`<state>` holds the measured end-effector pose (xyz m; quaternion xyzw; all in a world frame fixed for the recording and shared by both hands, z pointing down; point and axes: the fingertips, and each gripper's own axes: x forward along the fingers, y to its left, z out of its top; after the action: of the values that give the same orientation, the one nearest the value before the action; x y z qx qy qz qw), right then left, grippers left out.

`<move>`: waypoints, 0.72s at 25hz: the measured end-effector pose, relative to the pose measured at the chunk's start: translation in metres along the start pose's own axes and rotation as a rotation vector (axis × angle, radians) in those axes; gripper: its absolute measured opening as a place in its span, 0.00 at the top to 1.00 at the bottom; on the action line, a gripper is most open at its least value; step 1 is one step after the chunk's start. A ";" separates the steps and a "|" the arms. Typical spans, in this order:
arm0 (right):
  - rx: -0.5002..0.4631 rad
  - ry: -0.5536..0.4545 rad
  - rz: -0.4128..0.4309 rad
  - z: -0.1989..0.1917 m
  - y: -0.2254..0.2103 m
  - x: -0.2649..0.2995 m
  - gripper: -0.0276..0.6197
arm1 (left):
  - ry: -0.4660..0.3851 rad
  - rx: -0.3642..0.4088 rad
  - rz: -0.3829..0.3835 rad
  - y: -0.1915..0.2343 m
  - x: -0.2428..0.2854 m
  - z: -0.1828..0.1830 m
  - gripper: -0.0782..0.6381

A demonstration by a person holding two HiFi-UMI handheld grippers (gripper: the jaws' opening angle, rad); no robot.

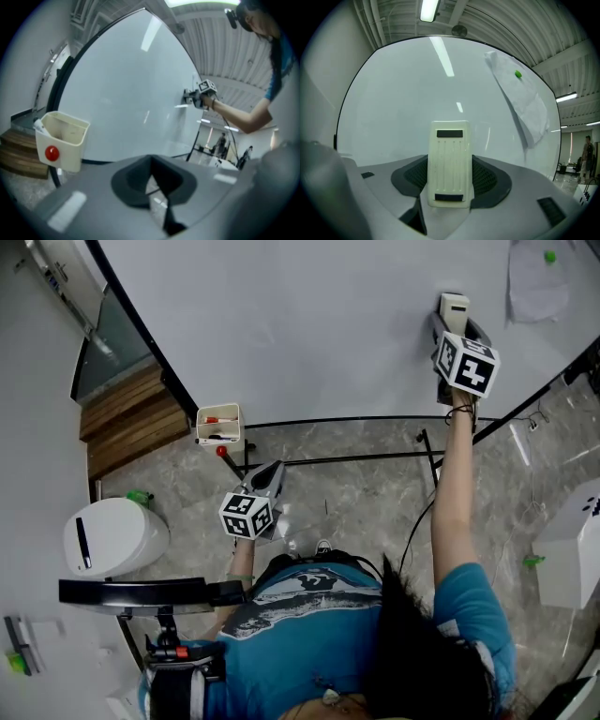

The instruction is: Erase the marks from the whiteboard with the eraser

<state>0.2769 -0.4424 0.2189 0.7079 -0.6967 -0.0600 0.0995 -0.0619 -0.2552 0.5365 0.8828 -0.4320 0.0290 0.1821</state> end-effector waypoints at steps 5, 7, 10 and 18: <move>-0.040 0.001 0.047 -0.007 0.048 0.001 0.55 | 0.000 -0.009 0.016 0.007 -0.007 -0.005 0.88; -0.068 0.001 0.069 -0.011 0.075 0.002 0.55 | -0.003 -0.012 0.024 0.011 -0.009 -0.005 0.88; -0.160 0.000 0.071 -0.020 0.119 0.004 0.55 | -0.010 -0.014 0.038 0.018 -0.014 -0.006 0.88; -0.310 0.044 0.179 -0.058 0.245 0.010 0.55 | -0.017 -0.023 0.088 0.034 -0.034 -0.009 0.88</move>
<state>0.0515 -0.4512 0.3312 0.6203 -0.7371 -0.1419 0.2274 -0.1085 -0.2458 0.5481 0.8609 -0.4724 0.0244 0.1873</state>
